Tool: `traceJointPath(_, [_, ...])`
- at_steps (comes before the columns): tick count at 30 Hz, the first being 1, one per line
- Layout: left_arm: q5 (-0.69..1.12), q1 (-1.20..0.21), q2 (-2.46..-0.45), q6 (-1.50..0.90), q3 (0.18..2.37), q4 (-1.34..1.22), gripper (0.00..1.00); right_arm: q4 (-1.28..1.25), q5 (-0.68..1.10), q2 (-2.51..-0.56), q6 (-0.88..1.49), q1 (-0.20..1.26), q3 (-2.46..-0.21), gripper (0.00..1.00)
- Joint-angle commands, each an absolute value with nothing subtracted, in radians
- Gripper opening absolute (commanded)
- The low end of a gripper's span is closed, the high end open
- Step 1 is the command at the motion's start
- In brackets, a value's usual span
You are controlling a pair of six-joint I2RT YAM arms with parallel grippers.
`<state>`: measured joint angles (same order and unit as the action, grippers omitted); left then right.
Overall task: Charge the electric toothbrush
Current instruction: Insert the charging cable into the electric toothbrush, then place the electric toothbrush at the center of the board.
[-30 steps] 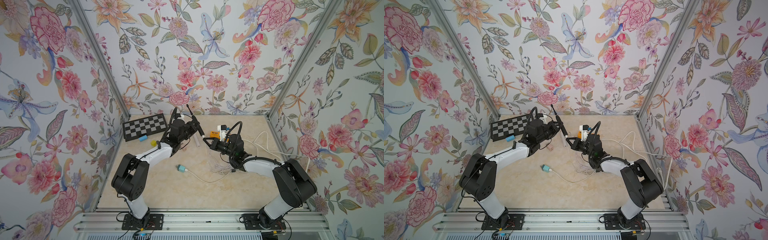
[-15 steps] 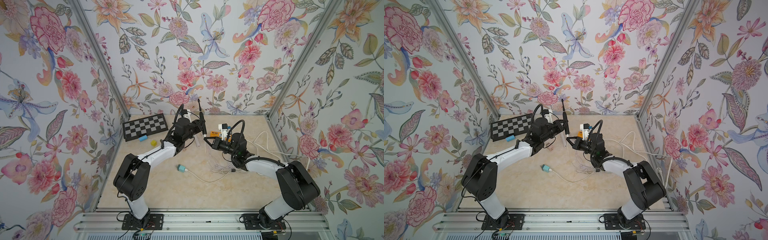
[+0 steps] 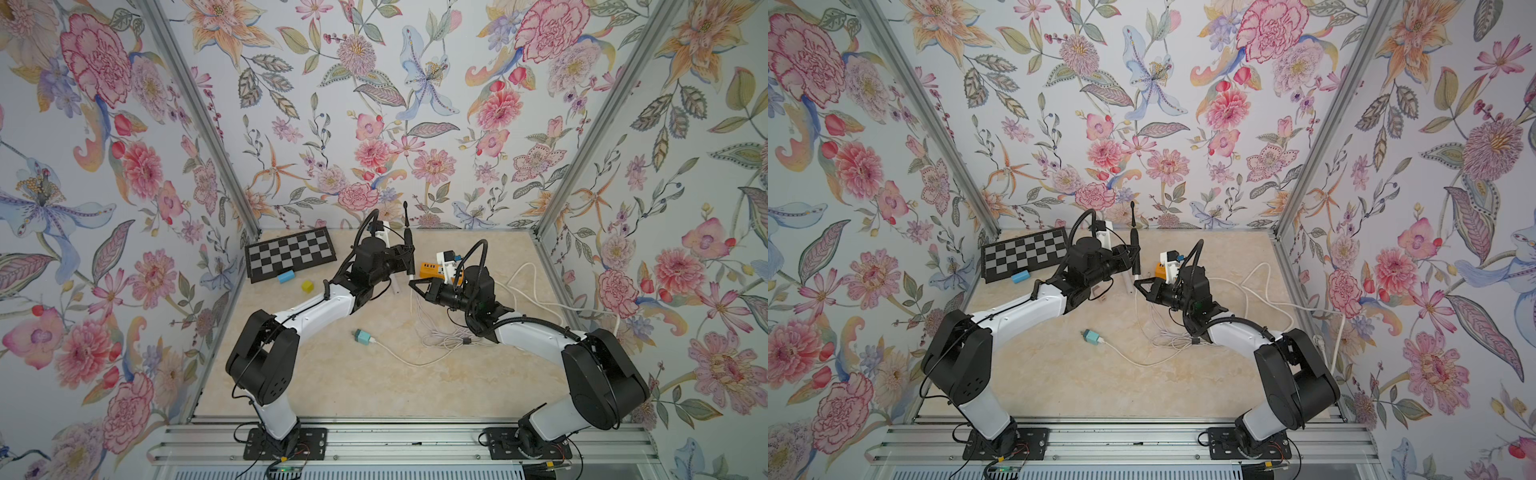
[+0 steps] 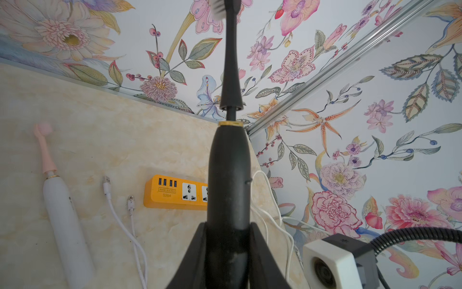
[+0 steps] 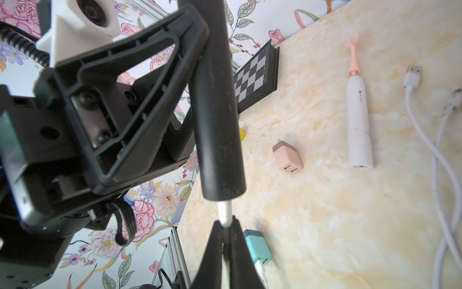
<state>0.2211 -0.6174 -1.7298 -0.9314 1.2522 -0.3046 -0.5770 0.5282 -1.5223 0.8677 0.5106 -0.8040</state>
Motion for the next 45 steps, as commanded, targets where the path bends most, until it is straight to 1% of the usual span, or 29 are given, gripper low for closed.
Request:
traceJointPath(1, [0.404, -0.704, -1.714, -0.833, 1.247, -0.040, 0.00, -0.725, 0.360, -1.449, 0.849, 0.443, -0.881, 0.00])
traceJointPath(8, [0.456, -0.729, -1.721, -0.832, 1.239, -0.057, 0.00, -0.727, 0.373, -1.440, 0.858, 0.423, -0.891, 0.00])
traceJointPath(12, [0.441, -0.752, -1.726, -0.833, 1.226, -0.046, 0.00, -0.726, 0.372, -1.438, 0.858, 0.421, -0.898, 0.00])
traceJointPath(16, [0.385, -0.726, -1.713, -0.852, 1.216, -0.031, 0.00, -0.723, 0.376, -1.429, 0.853, 0.423, -0.889, 0.02])
traceJointPath(18, [0.373, -0.697, -1.710, -0.875, 1.220, -0.041, 0.00, -0.724, 0.398, -1.423, 0.843, 0.428, -0.870, 0.08])
traceJointPath(21, [0.314, -0.645, -1.712, -0.923, 1.242, -0.051, 0.00, -0.717, 0.453, -1.398, 0.800, 0.454, -0.813, 0.24])
traceJointPath(23, [0.260, -0.607, -1.721, -0.957, 1.248, -0.062, 0.00, -0.714, 0.494, -1.358, 0.793, 0.475, -0.746, 0.37])
traceJointPath(25, [0.209, -0.573, -1.737, -0.986, 1.254, -0.050, 0.00, -0.709, 0.530, -1.297, 0.786, 0.492, -0.678, 0.44])
traceJointPath(27, [0.163, -0.540, -1.758, -0.997, 1.257, -0.054, 0.00, -0.616, 0.503, -1.205, 0.755, 0.513, -0.627, 0.49])
traceJointPath(30, [0.075, -0.507, -1.799, -1.014, 1.254, -0.069, 0.00, -0.394, 0.390, -1.085, 0.664, 0.552, -0.630, 0.52])
traceJointPath(32, [0.041, -0.486, -1.839, -1.040, 1.257, -0.088, 0.00, -0.248, 0.306, -1.048, 0.616, 0.570, -0.669, 0.54])
traceJointPath(34, [0.018, -0.469, -1.887, -1.075, 1.272, -0.092, 0.00, -0.154, 0.250, -1.046, 0.609, 0.571, -0.705, 0.55])
traceJointPath(35, [0.014, -0.461, -1.916, -1.090, 1.279, -0.103, 0.00, -0.128, 0.231, -1.052, 0.613, 0.568, -0.717, 0.55])
traceJointPath(40, [0.021, -0.421, -2.048, -1.138, 1.345, -0.098, 0.00, -0.124, 0.253, -1.100, 0.625, 0.565, -0.746, 0.58])
traceJointPath(45, [0.061, -0.400, -2.119, -1.096, 1.398, -0.124, 0.00, -0.123, 0.273, -1.125, 0.625, 0.565, -0.757, 0.59])
